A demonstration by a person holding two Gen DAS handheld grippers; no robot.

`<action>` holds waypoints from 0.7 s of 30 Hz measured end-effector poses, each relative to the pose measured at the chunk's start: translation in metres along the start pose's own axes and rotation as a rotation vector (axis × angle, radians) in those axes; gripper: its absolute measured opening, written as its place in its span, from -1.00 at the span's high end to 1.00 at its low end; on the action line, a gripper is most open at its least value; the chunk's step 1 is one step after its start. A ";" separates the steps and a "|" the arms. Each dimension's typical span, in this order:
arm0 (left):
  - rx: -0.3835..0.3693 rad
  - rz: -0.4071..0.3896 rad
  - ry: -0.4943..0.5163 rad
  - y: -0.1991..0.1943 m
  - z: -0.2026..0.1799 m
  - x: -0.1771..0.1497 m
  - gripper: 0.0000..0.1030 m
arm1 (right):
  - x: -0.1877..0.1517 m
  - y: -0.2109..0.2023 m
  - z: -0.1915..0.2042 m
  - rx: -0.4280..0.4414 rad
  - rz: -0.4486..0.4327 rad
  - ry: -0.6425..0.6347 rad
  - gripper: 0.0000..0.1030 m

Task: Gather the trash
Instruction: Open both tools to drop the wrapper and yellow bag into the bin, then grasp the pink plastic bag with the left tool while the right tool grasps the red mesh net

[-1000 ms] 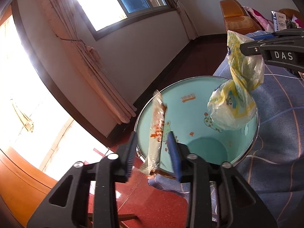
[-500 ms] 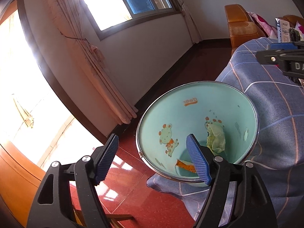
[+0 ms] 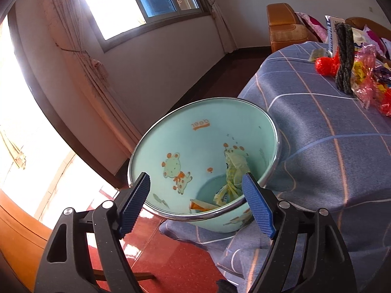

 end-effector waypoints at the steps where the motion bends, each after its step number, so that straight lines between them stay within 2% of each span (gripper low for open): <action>1: -0.009 -0.001 0.003 -0.001 -0.003 0.000 -0.48 | -0.008 0.002 -0.011 -0.020 0.017 0.008 -0.07; 7: -0.041 -0.018 0.028 -0.015 -0.022 0.004 -0.48 | -0.014 -0.002 -0.069 -0.139 0.002 0.118 -0.04; 13: -0.106 -0.025 0.015 -0.021 -0.043 0.011 -0.48 | -0.008 -0.024 -0.079 -0.090 -0.067 0.185 -0.04; 16: -0.130 -0.024 0.026 -0.021 -0.056 0.014 -0.49 | 0.004 -0.021 -0.075 -0.069 -0.084 0.220 -0.04; 18: -0.143 -0.030 0.031 -0.023 -0.062 0.016 -0.49 | 0.009 -0.007 -0.071 -0.065 -0.059 0.229 0.06; 19: -0.147 -0.034 0.034 -0.025 -0.064 0.017 -0.49 | 0.009 0.002 -0.070 -0.056 -0.037 0.241 0.21; 21: -0.153 -0.039 0.046 -0.027 -0.068 0.019 -0.49 | 0.001 0.022 -0.069 -0.014 0.034 0.284 0.35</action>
Point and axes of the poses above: each gripper's, at about its wrist camera, not at the fingertips, and y roughly the way its jaws point, z to its left, x to its top, the point moved 8 cm from there along y, roughly the way its jaws point, and after that the axes turned 7 degrees about -z, right-handed, at the moved point
